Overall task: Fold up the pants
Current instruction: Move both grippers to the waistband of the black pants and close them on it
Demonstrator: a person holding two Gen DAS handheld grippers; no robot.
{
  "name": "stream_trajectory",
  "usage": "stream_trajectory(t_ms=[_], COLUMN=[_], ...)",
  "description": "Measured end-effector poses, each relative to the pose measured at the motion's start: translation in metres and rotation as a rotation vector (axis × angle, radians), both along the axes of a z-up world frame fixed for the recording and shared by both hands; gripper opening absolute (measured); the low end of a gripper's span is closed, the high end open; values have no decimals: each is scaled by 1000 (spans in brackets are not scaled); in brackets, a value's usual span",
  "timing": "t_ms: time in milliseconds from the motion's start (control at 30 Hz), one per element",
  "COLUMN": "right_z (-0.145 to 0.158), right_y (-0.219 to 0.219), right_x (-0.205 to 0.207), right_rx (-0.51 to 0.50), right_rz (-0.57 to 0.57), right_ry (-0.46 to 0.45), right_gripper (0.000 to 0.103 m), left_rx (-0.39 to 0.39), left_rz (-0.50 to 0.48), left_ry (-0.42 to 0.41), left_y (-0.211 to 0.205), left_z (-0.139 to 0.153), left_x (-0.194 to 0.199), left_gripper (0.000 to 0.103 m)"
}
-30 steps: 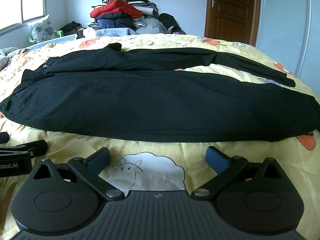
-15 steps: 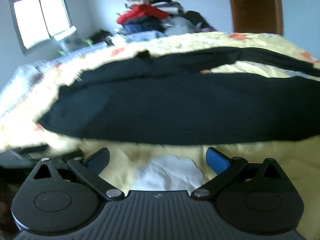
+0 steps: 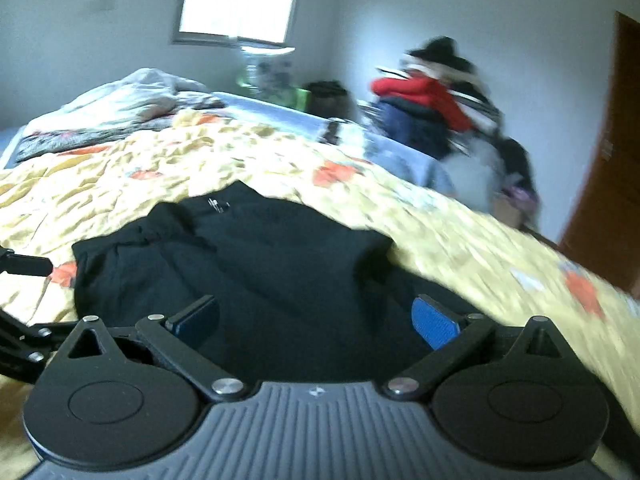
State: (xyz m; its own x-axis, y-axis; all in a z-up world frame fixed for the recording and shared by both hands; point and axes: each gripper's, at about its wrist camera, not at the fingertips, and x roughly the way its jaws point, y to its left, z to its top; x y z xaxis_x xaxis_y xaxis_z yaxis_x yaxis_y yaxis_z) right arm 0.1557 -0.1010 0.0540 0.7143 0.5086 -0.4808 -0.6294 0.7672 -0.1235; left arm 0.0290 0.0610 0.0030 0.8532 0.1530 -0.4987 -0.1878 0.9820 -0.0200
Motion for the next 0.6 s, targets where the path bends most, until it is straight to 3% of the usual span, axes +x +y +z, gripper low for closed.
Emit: stream_trajectory(t_ms=[67,200,333,400,467,600], right_z=[3,2,-8,-14,-23,-40], right_y=[11,38,59,71,84,106], right_x=[31,90,150,177,203,237], right_rx=[-20,-155,-182,-164,-168,-209], right_rz=[83,154,193,219,246,237], right_ry=[-10,-49,52,120,185,267], right_gripper=[103,103,102,96,90,87], left_rx=[-8,-24,-84,-125,-137,-150], left_rz=[23,52,46,44,49,47], left_ry=[5,-2,44,78,78,73], left_y=[5,13,19,24,26,27], left_z=[-3,-13,-22,-26,-27,-28], left_x=[3,4,9,13,12,10], left_gripper=[102,102,102,102,102,102])
